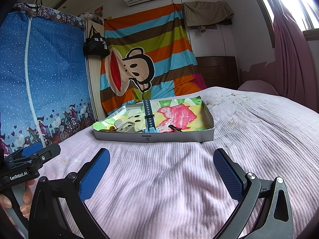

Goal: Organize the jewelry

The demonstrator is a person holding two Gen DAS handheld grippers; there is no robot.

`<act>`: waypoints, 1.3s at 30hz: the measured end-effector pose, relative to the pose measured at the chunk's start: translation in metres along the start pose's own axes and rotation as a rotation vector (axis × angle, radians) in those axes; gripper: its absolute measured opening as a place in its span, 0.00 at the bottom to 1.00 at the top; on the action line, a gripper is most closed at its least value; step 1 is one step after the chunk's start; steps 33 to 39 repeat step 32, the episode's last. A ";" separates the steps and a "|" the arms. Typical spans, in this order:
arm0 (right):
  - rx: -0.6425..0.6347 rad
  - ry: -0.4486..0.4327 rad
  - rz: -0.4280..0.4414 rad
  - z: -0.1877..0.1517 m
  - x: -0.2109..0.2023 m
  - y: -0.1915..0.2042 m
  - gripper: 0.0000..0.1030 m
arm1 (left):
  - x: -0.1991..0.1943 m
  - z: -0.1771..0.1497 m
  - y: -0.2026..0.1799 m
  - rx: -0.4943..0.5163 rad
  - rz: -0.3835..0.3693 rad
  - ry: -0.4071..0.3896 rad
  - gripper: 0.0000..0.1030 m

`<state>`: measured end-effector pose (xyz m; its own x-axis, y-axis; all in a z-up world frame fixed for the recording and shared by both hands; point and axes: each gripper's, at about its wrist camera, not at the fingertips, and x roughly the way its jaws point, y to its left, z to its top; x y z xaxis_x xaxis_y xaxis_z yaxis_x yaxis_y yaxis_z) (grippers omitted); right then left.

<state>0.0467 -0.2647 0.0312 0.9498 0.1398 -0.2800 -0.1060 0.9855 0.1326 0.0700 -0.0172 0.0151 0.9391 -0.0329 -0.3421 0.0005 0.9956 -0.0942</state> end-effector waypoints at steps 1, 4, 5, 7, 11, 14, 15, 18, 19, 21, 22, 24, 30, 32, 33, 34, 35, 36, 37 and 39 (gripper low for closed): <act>0.000 0.000 0.000 0.000 0.000 0.000 0.99 | 0.000 0.000 0.000 0.000 0.000 0.000 1.00; 0.000 0.001 0.000 -0.001 0.001 0.001 0.99 | 0.000 0.000 0.000 0.000 -0.001 -0.001 1.00; 0.000 0.001 0.000 -0.001 0.001 0.001 0.99 | 0.000 0.000 0.000 0.001 -0.001 -0.002 1.00; 0.000 0.001 0.000 -0.001 0.001 0.001 0.99 | 0.000 0.000 0.000 0.001 0.001 -0.002 1.00; 0.001 0.001 -0.001 -0.001 0.001 0.001 0.99 | 0.000 0.002 0.000 -0.001 0.000 0.004 1.00; 0.001 0.001 0.000 -0.001 0.001 0.001 0.99 | -0.001 0.003 0.000 -0.002 0.001 0.006 1.00; 0.000 0.001 0.000 -0.001 0.001 0.001 0.99 | -0.001 0.003 0.001 -0.001 0.002 0.005 1.00; 0.000 0.001 0.000 -0.001 0.001 0.001 0.99 | 0.000 0.003 0.000 0.003 0.003 0.004 1.00; 0.000 0.001 0.000 -0.001 0.001 0.001 0.99 | 0.000 0.003 0.000 0.003 0.004 0.004 1.00; 0.001 0.002 0.000 -0.001 0.001 0.001 0.99 | 0.000 0.003 -0.002 0.009 0.004 0.004 1.00; 0.001 0.002 0.000 -0.001 0.001 0.001 0.99 | 0.001 0.003 -0.002 0.013 0.004 0.004 1.00; 0.001 0.001 0.000 -0.001 0.001 0.001 0.99 | 0.000 0.003 -0.004 0.019 0.005 0.004 1.00; 0.001 0.002 0.001 -0.001 0.001 0.001 0.99 | 0.000 0.002 -0.007 0.029 0.005 0.003 1.00; 0.001 0.002 0.000 -0.001 0.001 0.001 0.99 | 0.000 0.001 -0.008 0.032 0.005 0.003 1.00; 0.001 0.002 0.000 -0.001 0.001 0.001 0.99 | 0.000 0.001 -0.008 0.032 0.005 0.003 1.00; 0.001 0.002 0.000 -0.001 0.001 0.001 0.99 | 0.000 0.001 -0.008 0.032 0.005 0.003 1.00; 0.001 0.002 0.000 -0.001 0.001 0.001 0.99 | 0.000 0.001 -0.008 0.032 0.005 0.003 1.00; 0.001 0.002 0.000 -0.001 0.001 0.001 0.99 | 0.000 0.001 -0.008 0.032 0.005 0.003 1.00; 0.001 0.002 0.000 -0.001 0.001 0.001 0.99 | 0.000 0.001 -0.008 0.032 0.005 0.003 1.00; 0.001 0.002 0.000 -0.001 0.001 0.001 0.99 | 0.000 0.001 -0.008 0.032 0.005 0.003 1.00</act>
